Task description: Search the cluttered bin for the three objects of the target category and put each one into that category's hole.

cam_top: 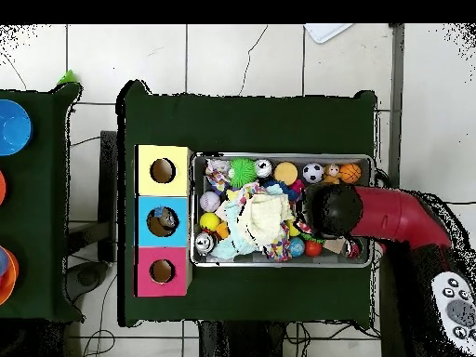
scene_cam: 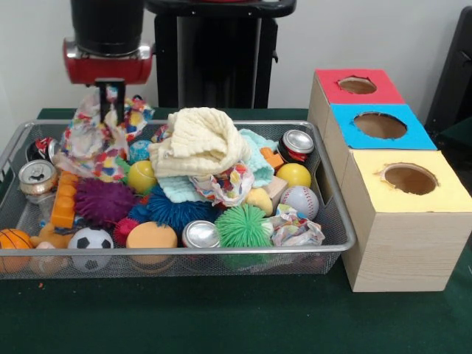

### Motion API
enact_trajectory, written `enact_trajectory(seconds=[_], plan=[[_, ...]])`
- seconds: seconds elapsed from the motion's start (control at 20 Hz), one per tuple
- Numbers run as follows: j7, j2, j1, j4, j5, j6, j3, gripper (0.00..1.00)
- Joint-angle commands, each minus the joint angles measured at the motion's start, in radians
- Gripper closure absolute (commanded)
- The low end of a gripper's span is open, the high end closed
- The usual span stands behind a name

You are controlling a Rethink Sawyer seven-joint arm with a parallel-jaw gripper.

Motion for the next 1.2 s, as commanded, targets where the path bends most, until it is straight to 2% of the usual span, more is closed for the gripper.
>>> enact_trajectory(seconds=[0.05,0.6,0.85,1.0,1.2], plan=[[0.199,-0.068,0.063,0.118,0.094,0.138,-0.027,1.0],[0.158,-0.032,0.086,0.112,0.131,0.088,-0.073,1.0],[0.106,0.015,0.061,0.104,0.108,0.019,-0.062,1.0],[0.097,0.029,0.033,0.119,0.118,-0.028,-0.05,1.0],[0.066,0.04,-0.003,0.139,0.09,-0.099,-0.037,1.0]])
